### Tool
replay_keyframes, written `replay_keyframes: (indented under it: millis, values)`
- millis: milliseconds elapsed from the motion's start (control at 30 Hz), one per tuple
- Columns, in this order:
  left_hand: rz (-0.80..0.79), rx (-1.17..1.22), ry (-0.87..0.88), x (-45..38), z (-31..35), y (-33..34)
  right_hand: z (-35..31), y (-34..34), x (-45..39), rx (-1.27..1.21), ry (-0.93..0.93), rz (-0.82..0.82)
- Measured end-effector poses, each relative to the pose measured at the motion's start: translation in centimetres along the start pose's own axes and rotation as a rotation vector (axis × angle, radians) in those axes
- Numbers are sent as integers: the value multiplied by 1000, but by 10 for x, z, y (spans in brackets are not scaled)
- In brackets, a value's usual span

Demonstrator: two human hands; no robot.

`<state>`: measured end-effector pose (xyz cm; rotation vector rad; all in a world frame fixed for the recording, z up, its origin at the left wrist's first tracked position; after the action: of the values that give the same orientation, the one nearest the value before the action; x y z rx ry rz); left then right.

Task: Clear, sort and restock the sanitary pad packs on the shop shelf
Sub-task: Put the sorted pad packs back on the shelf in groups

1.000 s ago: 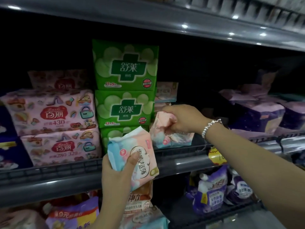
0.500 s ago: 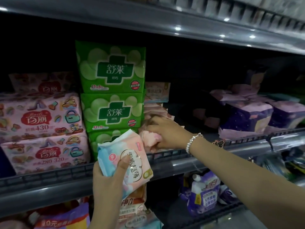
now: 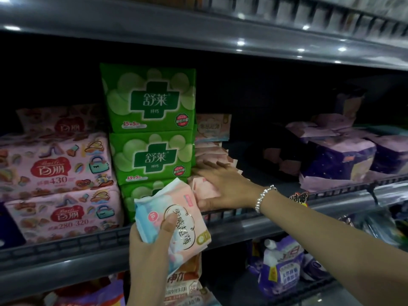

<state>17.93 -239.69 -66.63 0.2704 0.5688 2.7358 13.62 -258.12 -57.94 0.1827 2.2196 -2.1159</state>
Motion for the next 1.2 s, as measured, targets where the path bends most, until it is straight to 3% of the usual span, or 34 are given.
replay_keyframes:
  millis: [133, 267, 400, 500, 600, 733, 867, 1000, 1100, 1200]
  values:
    - [-41, 11, 6, 1, 3, 3, 17, -5, 24, -3, 93, 90]
    - [-97, 30, 17, 6, 8, 10, 17, 3, 32, -94, 167, 79]
    - [-174, 87, 17, 22, 14, 24, -2, -26, 64, -499, 312, 350]
    - [-182, 178, -2, 31, 17, 37, -23, -25, 91, -888, 265, 281]
    - [-254, 155, 10, 41, 23, 67, -22, -28, 104, -950, 249, 231]
    - [-341, 44, 24, 48, 31, 122, 3, -59, 120, -1112, 325, 427]
    - [-460, -235, 60, 29, 36, 179, 63, -86, 137, -1142, 429, 606]
    - [-488, -692, 305, -14, 40, 226, 126, -89, 137, -993, 516, 664]
    - [-415, -1033, 366, -65, 27, 256, 169, -72, 113, -752, 600, 649]
    - [-241, -1353, 531, -105, 25, 277, 206, -46, 72, -641, 615, 586]
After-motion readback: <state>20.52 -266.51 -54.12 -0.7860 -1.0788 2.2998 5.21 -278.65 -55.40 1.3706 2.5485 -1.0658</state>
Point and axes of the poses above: each hand's wrist, its own x-axis away from the middle knuckle, its own y-axis out of the palm, z = x × y, the point moved 7 cm from there along -x, towards the middle knuckle, and after that the axes turned 3 degrees about -y, right-handed, at the moved point
